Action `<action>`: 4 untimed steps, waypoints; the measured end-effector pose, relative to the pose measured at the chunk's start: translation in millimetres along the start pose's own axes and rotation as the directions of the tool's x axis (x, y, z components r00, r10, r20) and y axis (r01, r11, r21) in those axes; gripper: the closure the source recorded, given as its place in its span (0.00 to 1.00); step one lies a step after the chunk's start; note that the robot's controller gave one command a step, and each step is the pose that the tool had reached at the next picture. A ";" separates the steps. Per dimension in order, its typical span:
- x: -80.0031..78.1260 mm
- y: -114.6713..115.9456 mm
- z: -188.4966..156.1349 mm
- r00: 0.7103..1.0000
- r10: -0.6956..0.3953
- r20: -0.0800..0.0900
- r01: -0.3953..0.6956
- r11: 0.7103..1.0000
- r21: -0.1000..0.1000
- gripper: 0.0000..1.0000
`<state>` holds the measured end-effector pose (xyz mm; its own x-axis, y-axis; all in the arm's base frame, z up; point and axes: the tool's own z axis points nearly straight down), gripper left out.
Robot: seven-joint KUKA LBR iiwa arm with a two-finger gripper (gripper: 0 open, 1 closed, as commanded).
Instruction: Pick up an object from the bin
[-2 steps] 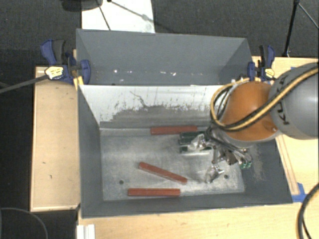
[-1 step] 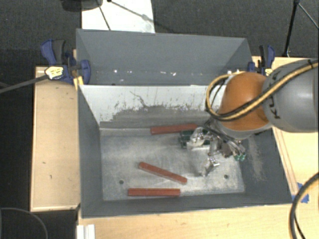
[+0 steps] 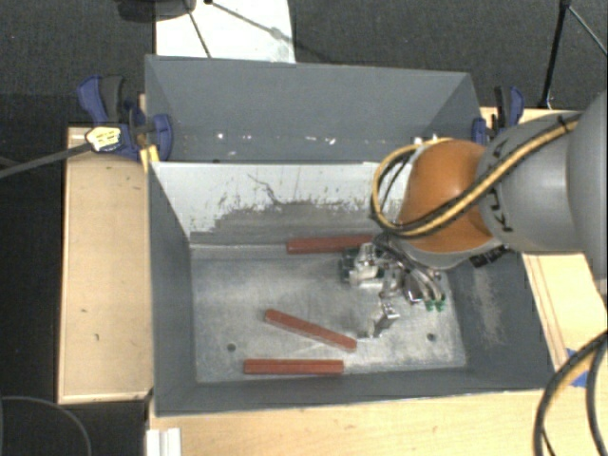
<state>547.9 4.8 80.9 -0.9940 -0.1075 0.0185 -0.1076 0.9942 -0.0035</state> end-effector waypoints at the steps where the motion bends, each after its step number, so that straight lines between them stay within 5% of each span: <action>1: 10.0 52.0 6.3 0.994 -0.109 0.028 0.109 0.994 0.000 1.00; 2: 10.4 52.6 7.9 0.993 -0.112 0.028 0.112 0.994 -0.001 0.00; 3: 10.4 52.6 7.8 0.993 -0.113 0.028 0.113 0.994 -0.001 0.00; 4: 26.9 103.2 -14.2 0.999 -0.050 0.021 0.050 0.999 -0.002 0.00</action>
Offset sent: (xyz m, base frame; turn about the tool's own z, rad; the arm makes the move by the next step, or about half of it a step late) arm 0.0000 0.0000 0.0000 0.0000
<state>510.3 104.6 95.2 -0.9875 -0.1573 -0.0028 -0.1573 0.9875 -0.0007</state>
